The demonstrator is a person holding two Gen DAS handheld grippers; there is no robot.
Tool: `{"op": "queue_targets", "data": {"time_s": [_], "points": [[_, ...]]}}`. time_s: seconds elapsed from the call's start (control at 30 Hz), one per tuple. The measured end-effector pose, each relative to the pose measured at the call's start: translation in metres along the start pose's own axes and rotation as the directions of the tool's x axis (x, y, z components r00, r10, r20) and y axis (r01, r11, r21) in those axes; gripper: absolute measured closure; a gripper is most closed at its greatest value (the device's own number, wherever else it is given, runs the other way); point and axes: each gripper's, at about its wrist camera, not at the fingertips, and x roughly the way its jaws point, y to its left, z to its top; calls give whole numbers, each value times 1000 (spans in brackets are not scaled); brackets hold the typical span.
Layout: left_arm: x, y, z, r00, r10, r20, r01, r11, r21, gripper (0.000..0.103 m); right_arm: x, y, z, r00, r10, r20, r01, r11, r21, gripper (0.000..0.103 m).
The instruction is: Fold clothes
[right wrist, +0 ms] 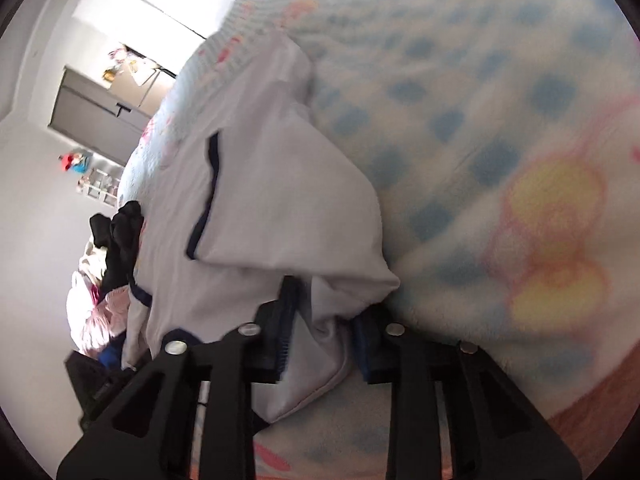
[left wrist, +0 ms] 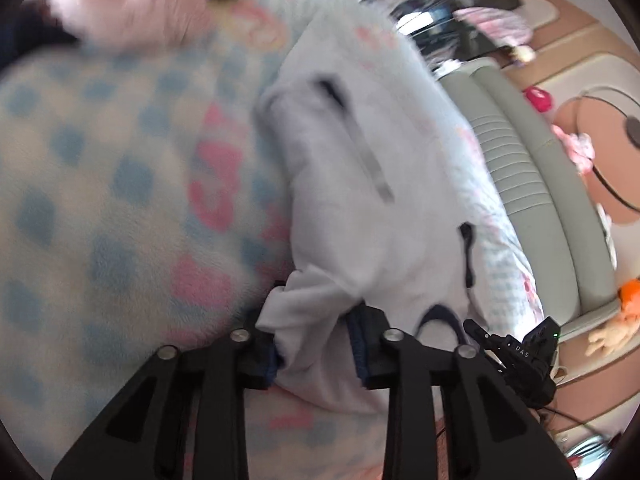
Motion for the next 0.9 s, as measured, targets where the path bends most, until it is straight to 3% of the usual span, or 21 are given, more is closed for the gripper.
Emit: {"op": "queue_targets", "data": {"time_s": [0.1,0.17,0.23,0.47,0.7,0.9], "points": [[-3,-4,3,1000,22,19,-23,999,29,74,-2,9,2,999,-43,1,43,997,-65,75],[-5,-8,5,999,38,34,-40,998,48,85,-11,18,-1,997,-66,32,69,990,-122,90],[-15,-13,6,996,67,60,-70,996,55,89,-25,30,-6,994,-78,81,91,978,-185,94],[-58,-29,5,982,127,139,-137,989,60,96,-61,36,-14,989,98,109,-80,984,-159,97],[-97,-35,9,982,118,148,-133,986,98,96,-92,45,-22,984,138,114,-114,975,-190,97],[-121,-39,-2,991,98,96,-111,985,131,96,-100,63,-39,987,149,68,-132,969,-208,97]]}}
